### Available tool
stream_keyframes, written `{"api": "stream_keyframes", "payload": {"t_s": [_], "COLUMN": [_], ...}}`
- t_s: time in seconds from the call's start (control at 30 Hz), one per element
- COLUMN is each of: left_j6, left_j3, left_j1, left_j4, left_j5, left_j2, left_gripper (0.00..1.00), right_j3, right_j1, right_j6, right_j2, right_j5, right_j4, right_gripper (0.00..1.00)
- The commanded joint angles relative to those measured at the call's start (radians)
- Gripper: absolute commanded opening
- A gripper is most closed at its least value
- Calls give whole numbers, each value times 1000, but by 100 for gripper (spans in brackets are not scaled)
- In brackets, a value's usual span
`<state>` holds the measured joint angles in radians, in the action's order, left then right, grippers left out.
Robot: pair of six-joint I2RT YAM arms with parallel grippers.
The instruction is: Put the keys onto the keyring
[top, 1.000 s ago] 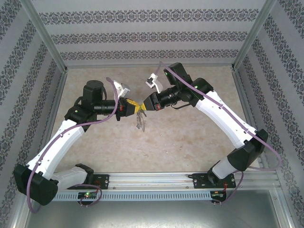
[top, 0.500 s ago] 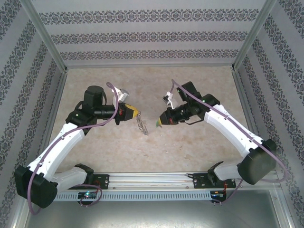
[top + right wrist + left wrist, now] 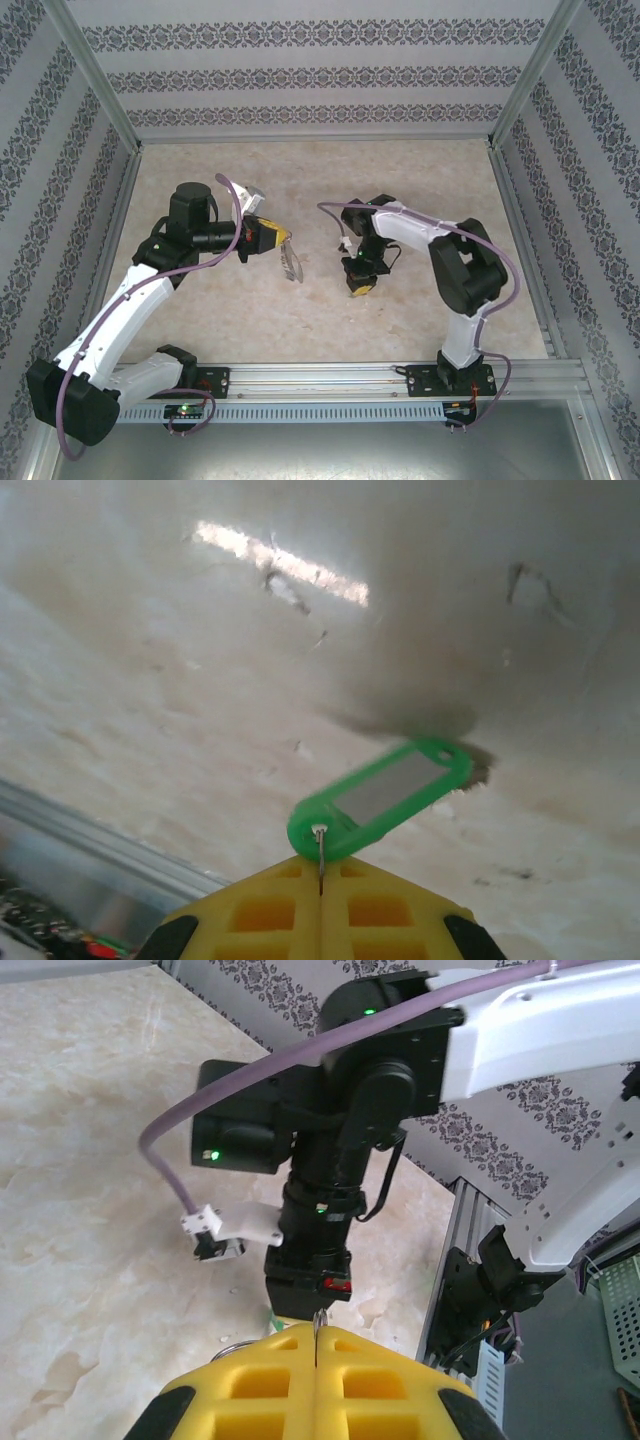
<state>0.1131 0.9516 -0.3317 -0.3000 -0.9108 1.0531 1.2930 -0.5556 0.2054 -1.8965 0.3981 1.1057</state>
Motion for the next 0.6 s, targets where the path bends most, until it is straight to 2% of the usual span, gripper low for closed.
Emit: {"api": "stream_keyframes", "payload": {"t_s": [0.0,0.1,0.27,0.47,0.57], "left_j6": [16,20,38,53,55], "left_j3": [-14,-23,-37,-30,-23], "left_j1": [12,13,14,14,15], "left_j4": [53,53,69,91,94], "left_j5": [-5,1,4,-3,-11], "left_j2": [-30,-38,-44,-29,-19], "left_gripper": [0,0,0,0,0], "right_j3": [69,99,105,39,-18], "right_j1": [-22,-32,-35,-34,-31], "right_j6": [-73,-77,-65,-38,-16], "right_j2": [-52,-78,-78,-7,45], "right_j5": [-98,-102,-92,-76,-71], "right_j4": [84,83,51,-31,-79], "right_gripper": [0,1,14,31,34]}}
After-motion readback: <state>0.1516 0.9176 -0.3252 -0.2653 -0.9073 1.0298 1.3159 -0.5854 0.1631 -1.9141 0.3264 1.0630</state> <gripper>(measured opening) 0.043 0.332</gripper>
